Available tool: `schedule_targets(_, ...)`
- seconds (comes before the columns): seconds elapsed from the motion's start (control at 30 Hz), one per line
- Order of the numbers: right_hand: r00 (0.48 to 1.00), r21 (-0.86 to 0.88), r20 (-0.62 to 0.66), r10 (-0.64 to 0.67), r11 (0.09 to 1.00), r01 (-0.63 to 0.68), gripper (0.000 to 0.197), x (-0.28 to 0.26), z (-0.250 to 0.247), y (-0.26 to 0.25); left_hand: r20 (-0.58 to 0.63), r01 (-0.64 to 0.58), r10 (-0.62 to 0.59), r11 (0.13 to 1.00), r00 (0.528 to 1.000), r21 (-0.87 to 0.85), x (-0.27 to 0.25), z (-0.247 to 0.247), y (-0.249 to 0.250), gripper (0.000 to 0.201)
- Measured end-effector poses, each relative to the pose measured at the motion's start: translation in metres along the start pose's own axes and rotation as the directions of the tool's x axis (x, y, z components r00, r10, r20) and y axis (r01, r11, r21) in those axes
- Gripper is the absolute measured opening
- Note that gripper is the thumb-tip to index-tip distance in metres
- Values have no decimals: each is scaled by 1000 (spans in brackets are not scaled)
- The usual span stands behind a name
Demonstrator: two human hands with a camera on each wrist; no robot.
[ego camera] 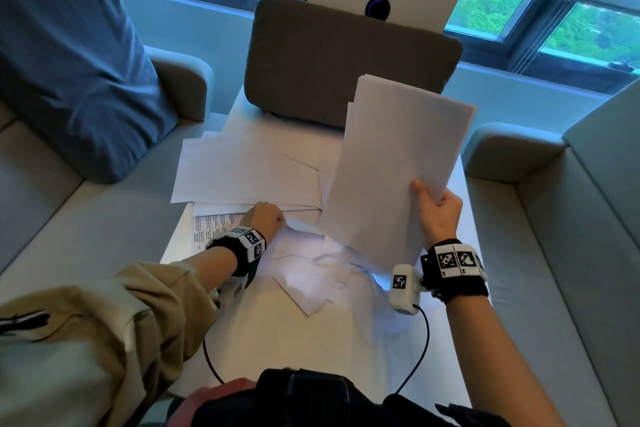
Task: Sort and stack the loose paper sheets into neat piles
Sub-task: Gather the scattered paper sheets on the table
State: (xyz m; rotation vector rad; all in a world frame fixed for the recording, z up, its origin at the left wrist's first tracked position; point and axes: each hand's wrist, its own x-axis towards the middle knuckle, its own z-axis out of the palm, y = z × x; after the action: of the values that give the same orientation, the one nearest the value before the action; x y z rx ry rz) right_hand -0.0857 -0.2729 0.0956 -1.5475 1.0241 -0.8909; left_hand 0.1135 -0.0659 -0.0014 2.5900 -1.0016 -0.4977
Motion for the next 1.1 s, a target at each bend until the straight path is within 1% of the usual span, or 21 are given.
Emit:
schedule_targets(0.03,1000,-4,-6,-10,1000,10,21,1,-2,-1,-32,-14,14,1000,999,23,0,-1,1,20)
schedule_targets(0.1,999,-18,-18,-43,999,42,16,4,-6,-2,-115,-99,103,994,988,43,0,1,1,12)
schedule_targets(0.17,996,-30,-39,-77,997,76,10,7,-10,-6,-190,-208,223,973,956,96,-1,4,2,6)
schedule_targets(0.2,995,-29,-49,-88,996,87,9,10,-12,-7,-226,-270,284,959,932,91,0,6,3,4)
schedule_targets(0.23,994,-22,-60,-96,995,95,12,13,-13,-9,-239,-309,306,951,922,25,-1,5,7,3)
schedule_targets(0.3,990,12,-95,-108,994,110,20,18,-16,-14,-218,-332,298,933,929,-136,-3,0,15,7)
schedule_targets(0.37,979,41,-149,-136,989,144,20,24,-21,-20,-226,-358,308,904,924,-231,-4,-8,25,11)
schedule_targets(0.43,961,76,-215,-173,978,193,11,28,-27,-26,-285,-435,357,855,889,-284,-7,-18,36,14)
schedule_targets(0.5,934,90,-288,-213,965,248,4,33,-35,-34,-347,-506,403,811,847,-294,-11,-30,49,15)
schedule_targets(0.57,906,81,-356,-228,959,273,11,39,-44,-39,-422,-557,430,793,798,-246,-13,-42,61,15)
schedule_targets(0.63,892,97,-397,-217,956,276,14,44,-54,-39,-494,-557,411,808,766,-191,-14,-57,72,18)
schedule_targets(0.7,882,76,-413,-227,957,281,21,45,-61,-38,-565,-538,370,828,737,-159,-12,-75,79,19)
schedule_targets(0.77,880,50,-406,-248,955,292,13,44,-65,-35,-636,-517,318,843,703,-150,-9,-94,82,17)
schedule_targets(0.83,878,69,-414,-238,954,291,7,43,-66,-33,-679,-487,254,856,689,-174,-3,-112,78,14)
schedule_targets(0.9,881,117,-411,-235,944,307,9,44,-67,-32,-702,-456,198,868,684,-199,1,-127,70,12)
schedule_targets(0.93,890,138,-395,-229,943,304,13,46,-68,-32,-715,-442,173,873,677,-208,3,-134,66,13)
schedule_targets(1.0,917,163,-324,-232,941,296,23,46,-67,-33,-751,-433,131,874,647,-220,5,-147,59,13)
schedule_targets(1.07,933,133,-224,-283,939,317,27,41,-64,-35,-785,-439,110,872,610,-219,4,-159,57,14)
schedule_targets(1.1,936,104,-162,-312,938,330,26,38,-62,-37,-796,-448,114,869,594,-210,2,-164,57,14)
